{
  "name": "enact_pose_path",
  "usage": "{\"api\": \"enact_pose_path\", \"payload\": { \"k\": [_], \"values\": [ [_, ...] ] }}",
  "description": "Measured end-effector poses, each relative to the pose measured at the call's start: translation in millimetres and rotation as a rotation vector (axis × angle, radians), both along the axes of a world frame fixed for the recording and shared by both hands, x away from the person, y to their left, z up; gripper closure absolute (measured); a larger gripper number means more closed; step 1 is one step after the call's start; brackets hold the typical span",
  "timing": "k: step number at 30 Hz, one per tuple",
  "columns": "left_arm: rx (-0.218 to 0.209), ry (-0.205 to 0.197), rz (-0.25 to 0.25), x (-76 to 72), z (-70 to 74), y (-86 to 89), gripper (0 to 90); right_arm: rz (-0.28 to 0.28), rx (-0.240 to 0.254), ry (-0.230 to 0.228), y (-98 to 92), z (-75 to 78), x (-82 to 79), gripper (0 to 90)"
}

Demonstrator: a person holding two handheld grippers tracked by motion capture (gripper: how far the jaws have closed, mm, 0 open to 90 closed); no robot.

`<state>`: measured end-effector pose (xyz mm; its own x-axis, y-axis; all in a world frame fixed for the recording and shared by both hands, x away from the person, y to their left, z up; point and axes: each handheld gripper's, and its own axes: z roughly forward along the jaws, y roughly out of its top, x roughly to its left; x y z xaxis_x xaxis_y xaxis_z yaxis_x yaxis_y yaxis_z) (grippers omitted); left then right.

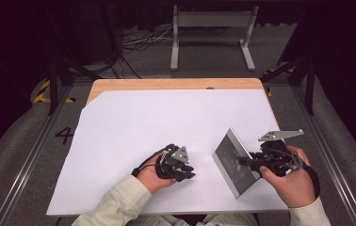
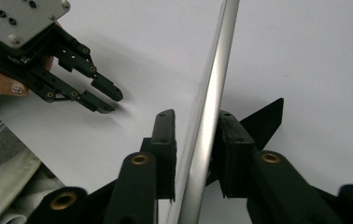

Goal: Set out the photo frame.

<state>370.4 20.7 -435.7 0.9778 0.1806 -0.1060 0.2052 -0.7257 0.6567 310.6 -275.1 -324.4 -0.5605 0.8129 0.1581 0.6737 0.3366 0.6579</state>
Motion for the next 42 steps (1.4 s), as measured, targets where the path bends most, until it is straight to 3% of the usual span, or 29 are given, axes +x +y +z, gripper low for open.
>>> {"api": "enact_pose_path", "payload": {
  "k": [9,11,19,28,32,42],
  "values": [
    [0.001,0.001,0.002,0.0,0.0,-0.1,74.5,-0.013,-0.038,-0.026,2.3,3.0,-2.1,81.9],
    [0.0,-0.001,0.002,0.4,0.0,0.2,74.4,0.012,-0.006,-0.01,1.6,3.2,-1.3,83.5],
    [-0.005,-0.003,0.014,1.5,1.5,4.1,74.0,0.057,-0.034,-0.033,6.4,6.4,-2.2,83.8],
    [-0.031,-0.008,0.085,6.9,4.6,19.2,63.8,0.102,-0.025,-0.045,6.4,12.6,2.9,83.8],
    [-0.042,-0.009,0.143,9.1,5.5,31.3,60.4,0.132,-0.042,-0.056,7.9,17.7,9.5,83.8],
    [-0.062,-0.02,0.204,11.3,8.2,53.9,56.2,0.214,-0.081,-0.056,13.0,28.8,27.8,83.8]
  ]
}}
